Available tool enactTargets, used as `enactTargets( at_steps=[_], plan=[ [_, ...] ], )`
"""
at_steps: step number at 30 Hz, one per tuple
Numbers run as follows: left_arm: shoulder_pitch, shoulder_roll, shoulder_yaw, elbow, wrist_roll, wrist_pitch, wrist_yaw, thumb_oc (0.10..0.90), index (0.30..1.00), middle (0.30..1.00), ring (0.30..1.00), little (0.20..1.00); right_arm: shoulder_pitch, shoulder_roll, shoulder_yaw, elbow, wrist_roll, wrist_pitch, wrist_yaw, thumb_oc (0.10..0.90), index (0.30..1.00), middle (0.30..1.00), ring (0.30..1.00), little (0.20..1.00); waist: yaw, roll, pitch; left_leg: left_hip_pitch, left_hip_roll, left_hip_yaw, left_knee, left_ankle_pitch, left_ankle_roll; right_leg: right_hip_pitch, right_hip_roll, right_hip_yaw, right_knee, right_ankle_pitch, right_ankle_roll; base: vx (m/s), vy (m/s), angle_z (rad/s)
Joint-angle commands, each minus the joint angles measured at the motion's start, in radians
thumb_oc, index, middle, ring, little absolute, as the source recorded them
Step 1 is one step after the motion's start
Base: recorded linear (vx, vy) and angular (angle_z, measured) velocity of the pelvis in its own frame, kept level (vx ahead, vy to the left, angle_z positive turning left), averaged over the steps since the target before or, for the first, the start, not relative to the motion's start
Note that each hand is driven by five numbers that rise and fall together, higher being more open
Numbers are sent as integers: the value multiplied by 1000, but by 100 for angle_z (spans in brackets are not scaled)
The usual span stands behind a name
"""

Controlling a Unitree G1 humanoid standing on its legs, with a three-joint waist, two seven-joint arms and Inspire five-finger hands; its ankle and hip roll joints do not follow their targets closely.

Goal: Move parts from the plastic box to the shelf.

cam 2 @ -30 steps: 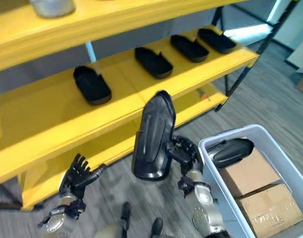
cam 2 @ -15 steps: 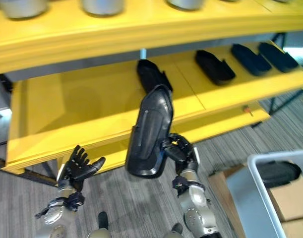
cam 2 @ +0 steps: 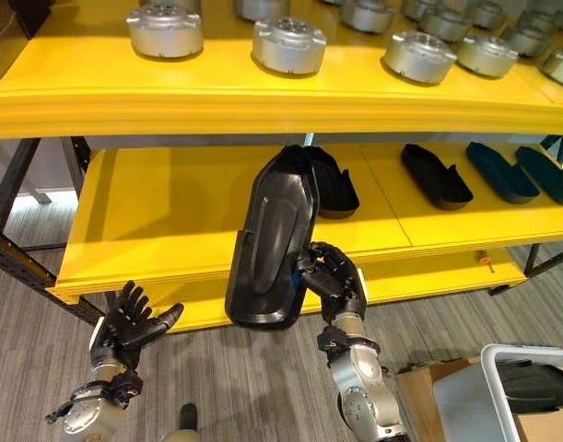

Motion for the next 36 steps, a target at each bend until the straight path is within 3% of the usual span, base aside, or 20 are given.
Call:
enactTargets(
  at_steps=[1,7,12,15,16,17,18,21,22,23,24,25,27,28,31,36],
  plan=[
    [-22,10,36,-101,6,-78,-33,900,1000,1000,1000,1000,-98,-11,-8,-86,17,-84,50,400,300,300,300,300,16,23,-93,-13,4,1,-13,-53,63,-68,3,-12,55,-3,10,34,58,15],
    [-9,18,55,-104,-2,-78,-20,900,1000,1000,1000,1000,-184,12,43,-20,47,-68,42,400,300,300,300,300,69,0,-81,-15,-37,-11,15,-88,90,-65,-28,-4,55,40,30,29,75,11],
    [-6,39,83,-114,6,-83,2,900,1000,1000,1000,1000,-249,39,55,6,32,-64,31,400,300,300,300,300,119,-13,-62,-26,-109,-35,50,-135,139,-75,-90,11,87,118,59,32,157,5],
    [-25,54,80,-101,14,-89,9,900,1000,1000,1000,1000,-242,55,55,8,32,-69,33,400,300,300,300,300,117,-5,-38,-23,-137,-48,62,-151,176,-130,-128,66,232,164,52,7,195,18],
    [-42,72,70,-91,22,-91,15,900,1000,1000,1000,1000,-238,60,57,8,37,-72,36,400,300,300,300,300,105,8,-17,-26,-139,-63,65,-144,187,-171,-118,122,305,175,43,-38,120,30],
    [-43,72,70,-90,22,-91,15,900,1000,1000,1000,1000,-239,60,56,8,37,-72,36,400,300,300,300,300,108,7,-18,-27,-139,-61,65,-145,187,-177,-120,126,309,173,43,-31,121,32],
    [-62,90,56,-85,41,-91,13,900,1000,1000,1000,1000,-237,63,66,4,35,-72,40,400,300,300,300,300,93,29,1,-25,-135,-71,58,-140,190,-226,-110,158,337,167,37,12,47,27],
    [-75,106,45,-82,45,-90,1,900,1000,1000,1000,1000,-241,54,72,6,46,-66,42,400,300,300,300,300,80,40,16,-8,-122,-78,29,-132,168,-253,-101,178,239,172,35,50,-93,2],
    [-82,111,41,-81,40,-90,-6,900,1000,1000,1000,1000,-250,42,69,4,50,-63,44,400,300,300,300,300,70,43,29,0,-96,-93,25,-133,135,-265,-117,199,114,206,55,65,-161,-8],
    [-82,111,41,-81,40,-90,-6,900,1000,1000,1000,1000,-250,42,69,4,50,-63,44,400,300,300,300,300,70,43,29,0,-96,-93,25,-133,135,-264,-117,198,112,206,54,102,-247,5],
    [-83,111,38,-70,40,-91,-3,900,1000,1000,1000,1000,-257,40,70,1,44,-66,43,400,300,300,300,300,61,39,34,5,-74,-101,28,-139,117,-273,-116,230,59,208,58,113,-235,13],
    [-71,103,39,-59,31,-94,-4,900,1000,1000,1000,1000,-225,31,66,-20,47,-63,55,400,300,300,300,300,49,16,34,18,-55,-113,27,-141,100,-262,-84,277,50,163,58,160,-324,17],
    [-67,93,41,-62,28,-98,-12,900,1000,1000,1000,1000,-213,30,66,-19,50,-56,64,400,300,300,300,300,47,3,28,25,-40,-114,19,-136,89,-255,-70,264,47,151,61,125,-255,36],
    [-50,71,38,-75,-2,-96,-22,900,1000,1000,1000,1000,-211,18,69,-19,55,-55,66,400,300,300,300,300,39,-2,17,30,-6,-117,-1,-118,69,-242,-39,238,42,126,55,102,-269,34],
    [-47,64,24,-81,-34,-96,-32,900,1000,1000,1000,1000,-207,-4,58,-31,54,-67,65,400,300,300,300,300,20,20,22,-5,57,-142,-11,-78,38,-237,15,203,70,33,22,49,-299,32],
    [-52,63,-7,-83,-55,-93,-45,900,1000,1000,1000,1000,-218,-23,57,-33,49,-82,61,400,300,300,300,300,-2,55,45,-46,111,-160,-20,-29,3,-273,42,150,146,-20,0,-4,-153,22]
  ],
)
